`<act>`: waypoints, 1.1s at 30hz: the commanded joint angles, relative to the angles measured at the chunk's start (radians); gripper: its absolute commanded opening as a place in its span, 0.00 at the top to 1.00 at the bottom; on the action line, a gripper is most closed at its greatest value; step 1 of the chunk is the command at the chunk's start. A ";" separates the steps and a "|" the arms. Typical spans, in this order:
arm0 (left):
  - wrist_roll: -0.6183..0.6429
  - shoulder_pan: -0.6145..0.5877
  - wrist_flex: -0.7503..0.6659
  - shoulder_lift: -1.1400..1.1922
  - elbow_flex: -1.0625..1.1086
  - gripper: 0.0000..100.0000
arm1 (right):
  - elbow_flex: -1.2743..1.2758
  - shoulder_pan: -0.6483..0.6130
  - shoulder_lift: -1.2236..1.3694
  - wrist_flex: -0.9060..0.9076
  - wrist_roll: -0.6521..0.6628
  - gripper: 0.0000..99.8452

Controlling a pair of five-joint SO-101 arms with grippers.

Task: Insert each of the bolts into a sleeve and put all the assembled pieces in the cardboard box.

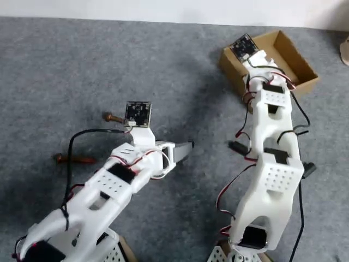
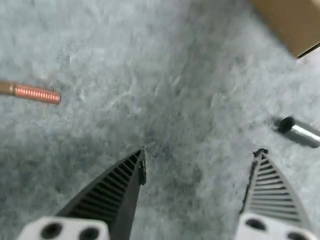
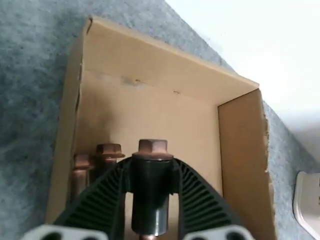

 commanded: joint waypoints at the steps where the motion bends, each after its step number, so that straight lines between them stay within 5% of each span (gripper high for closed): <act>1: 0.005 -0.041 -0.017 -0.004 -0.064 0.68 | -0.107 -0.010 0.015 -0.001 0.011 1.00; 5: 0.005 -0.056 -0.017 -0.042 -0.054 0.68 | -0.119 -0.010 0.062 -0.001 -0.020 0.99; 9: 0.005 -0.056 -0.015 -0.048 -0.053 0.68 | -0.120 -0.010 0.064 0.035 -0.176 0.84; 17: 0.005 -0.054 -0.015 -0.048 -0.053 0.68 | -0.358 -0.008 0.064 0.372 -0.307 0.87; 23: 0.005 -0.056 -0.015 -0.048 -0.053 0.68 | -0.605 -0.008 0.065 0.822 -0.425 0.87; 33: 0.005 -0.058 -0.014 -0.048 -0.053 0.68 | -0.696 -0.010 0.061 1.307 -0.020 0.88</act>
